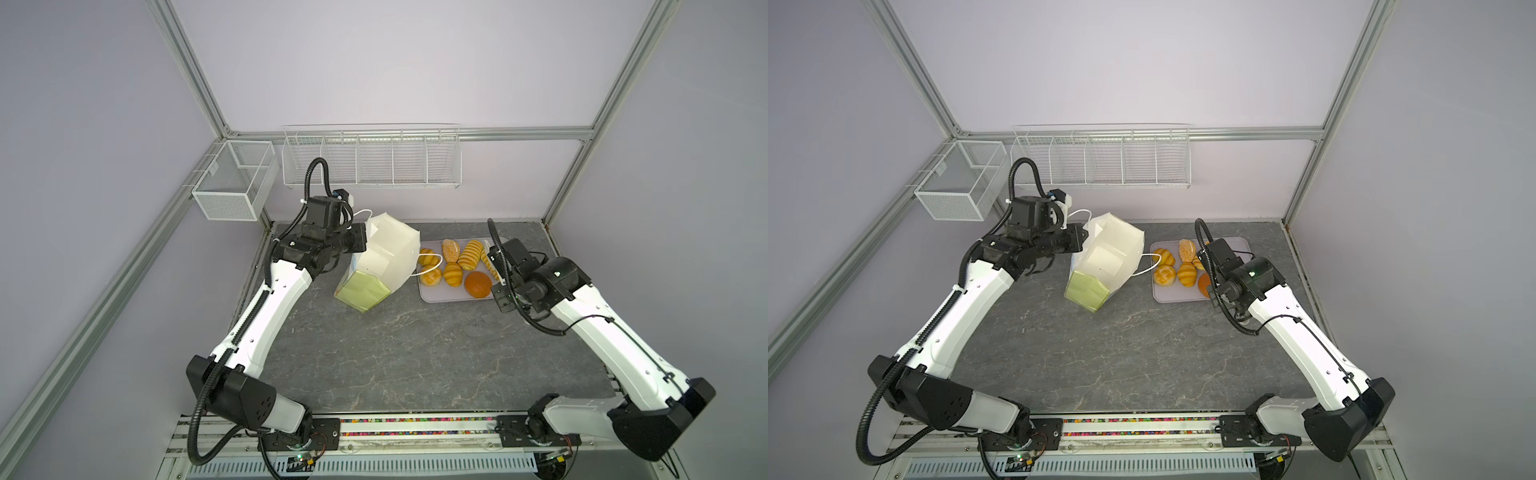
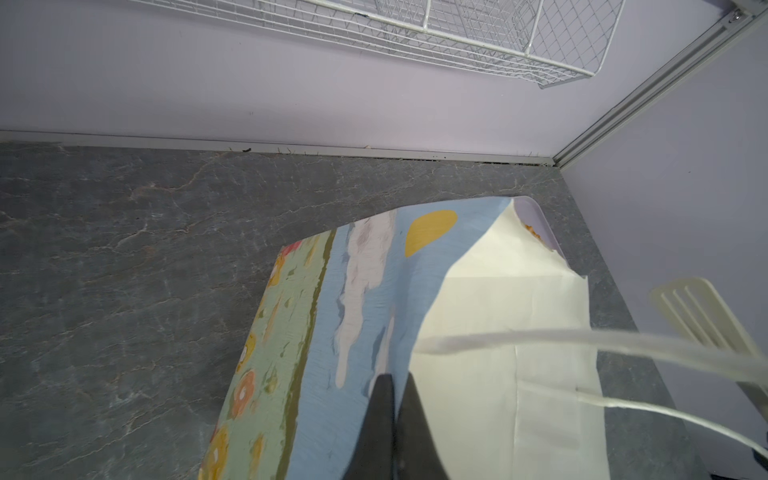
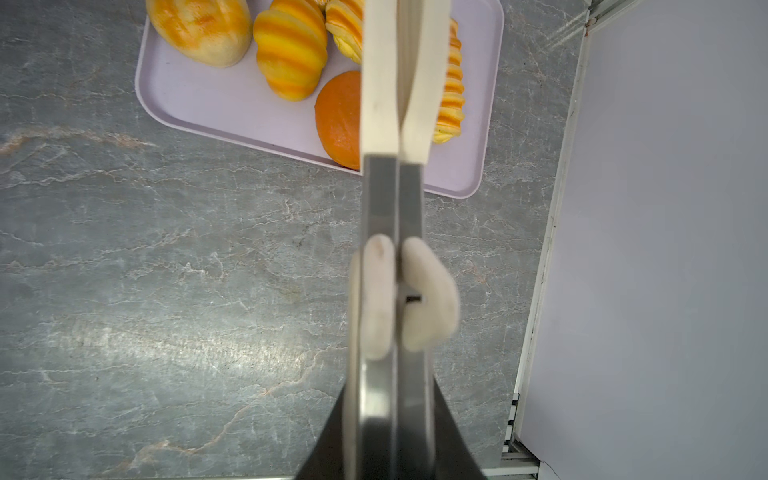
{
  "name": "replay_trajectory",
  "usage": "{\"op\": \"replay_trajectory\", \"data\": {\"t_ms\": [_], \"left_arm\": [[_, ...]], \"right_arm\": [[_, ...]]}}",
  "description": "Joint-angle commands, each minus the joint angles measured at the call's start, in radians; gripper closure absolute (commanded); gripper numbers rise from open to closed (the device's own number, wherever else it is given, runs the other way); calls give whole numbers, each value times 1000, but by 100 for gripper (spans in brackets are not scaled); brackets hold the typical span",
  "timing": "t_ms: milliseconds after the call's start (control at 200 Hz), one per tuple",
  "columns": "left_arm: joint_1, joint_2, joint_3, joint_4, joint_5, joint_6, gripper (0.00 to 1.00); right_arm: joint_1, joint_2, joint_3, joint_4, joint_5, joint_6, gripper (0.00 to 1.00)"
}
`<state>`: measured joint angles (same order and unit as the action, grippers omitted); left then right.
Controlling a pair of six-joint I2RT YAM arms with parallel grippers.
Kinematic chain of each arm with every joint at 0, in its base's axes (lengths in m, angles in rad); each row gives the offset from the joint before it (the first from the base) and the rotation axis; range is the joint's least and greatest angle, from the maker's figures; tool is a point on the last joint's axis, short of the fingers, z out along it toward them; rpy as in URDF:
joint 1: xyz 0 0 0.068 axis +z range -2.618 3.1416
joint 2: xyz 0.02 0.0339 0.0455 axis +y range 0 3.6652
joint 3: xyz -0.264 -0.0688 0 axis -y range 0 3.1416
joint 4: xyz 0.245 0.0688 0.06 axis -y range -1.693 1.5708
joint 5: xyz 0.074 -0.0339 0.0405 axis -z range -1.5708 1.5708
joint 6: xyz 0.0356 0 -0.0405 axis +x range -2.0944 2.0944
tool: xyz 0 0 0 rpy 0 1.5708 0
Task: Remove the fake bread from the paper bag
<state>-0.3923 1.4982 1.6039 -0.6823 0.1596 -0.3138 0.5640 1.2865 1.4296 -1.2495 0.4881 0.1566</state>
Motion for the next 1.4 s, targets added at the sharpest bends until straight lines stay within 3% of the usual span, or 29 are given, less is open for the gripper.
{"op": "replay_trajectory", "data": {"t_ms": [0,125,195,340,540,850,1055,1394], "left_arm": [[42,46,38,54,91,-77,100],[155,132,-14,191,305,-189,100],[201,197,-12,222,368,-202,100],[259,292,68,156,471,-177,71],[265,271,145,38,459,-83,48],[265,189,189,-108,433,26,32],[265,87,145,-156,390,72,31],[265,-239,-137,-87,326,99,33]], "right_arm": [[3,-31,-26,52,-26,1,84],[3,-31,-44,60,-55,4,83],[4,-25,-51,64,-75,10,83],[3,-23,-74,89,-112,18,83],[4,-8,-89,115,-103,7,83],[3,12,-112,170,-127,4,83],[3,-27,-183,240,-199,8,83],[62,-115,-361,362,-303,120,82]]}}
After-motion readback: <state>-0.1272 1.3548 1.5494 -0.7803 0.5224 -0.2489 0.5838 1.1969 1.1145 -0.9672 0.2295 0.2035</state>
